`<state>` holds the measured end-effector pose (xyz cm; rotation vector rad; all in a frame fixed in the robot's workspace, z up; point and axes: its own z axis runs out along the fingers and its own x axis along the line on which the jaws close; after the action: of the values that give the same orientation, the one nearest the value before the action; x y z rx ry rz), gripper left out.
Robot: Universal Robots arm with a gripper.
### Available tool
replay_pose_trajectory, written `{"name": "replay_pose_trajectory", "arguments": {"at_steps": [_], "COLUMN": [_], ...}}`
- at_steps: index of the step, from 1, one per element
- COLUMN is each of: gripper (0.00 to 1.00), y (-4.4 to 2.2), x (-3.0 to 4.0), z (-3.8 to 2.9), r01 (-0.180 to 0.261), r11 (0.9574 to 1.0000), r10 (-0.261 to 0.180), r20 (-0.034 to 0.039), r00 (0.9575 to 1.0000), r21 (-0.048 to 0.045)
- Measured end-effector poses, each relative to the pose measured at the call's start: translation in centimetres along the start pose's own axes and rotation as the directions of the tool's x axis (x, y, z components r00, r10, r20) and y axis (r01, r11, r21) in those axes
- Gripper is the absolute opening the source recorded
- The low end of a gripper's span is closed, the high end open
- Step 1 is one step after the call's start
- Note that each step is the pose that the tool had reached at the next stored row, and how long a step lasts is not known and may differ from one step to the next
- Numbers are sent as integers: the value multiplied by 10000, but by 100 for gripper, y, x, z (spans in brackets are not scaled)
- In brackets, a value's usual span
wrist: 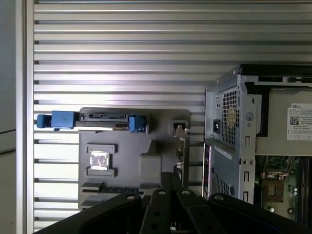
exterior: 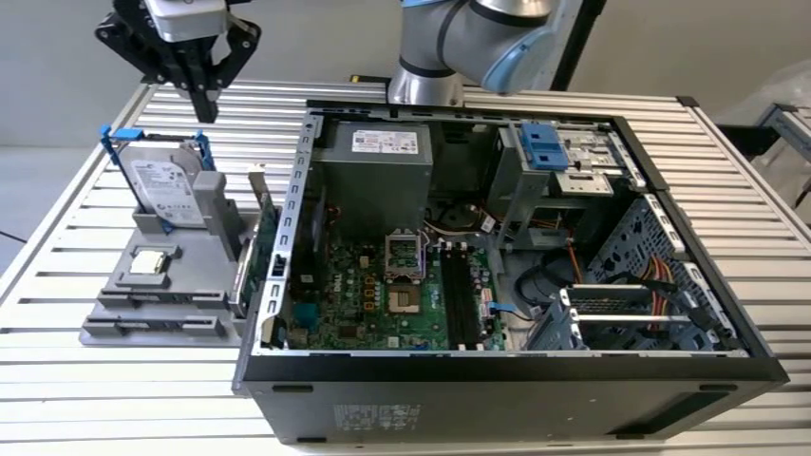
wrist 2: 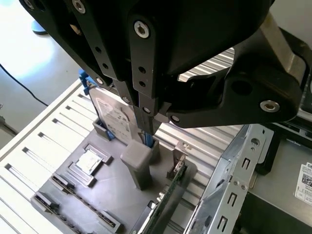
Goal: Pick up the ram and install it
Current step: 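Reach for the ram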
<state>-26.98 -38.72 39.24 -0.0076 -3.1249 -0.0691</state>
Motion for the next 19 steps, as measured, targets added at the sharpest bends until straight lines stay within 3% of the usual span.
{"name": "replay_pose_trajectory", "arguments": {"at_steps": [19], "gripper": [0], "y": [7], "x": [164], "z": [4], "r01": [-1], "r11": [10000], "r10": [1], "r20": [-11], "r00": [10000], "r21": [0]}}
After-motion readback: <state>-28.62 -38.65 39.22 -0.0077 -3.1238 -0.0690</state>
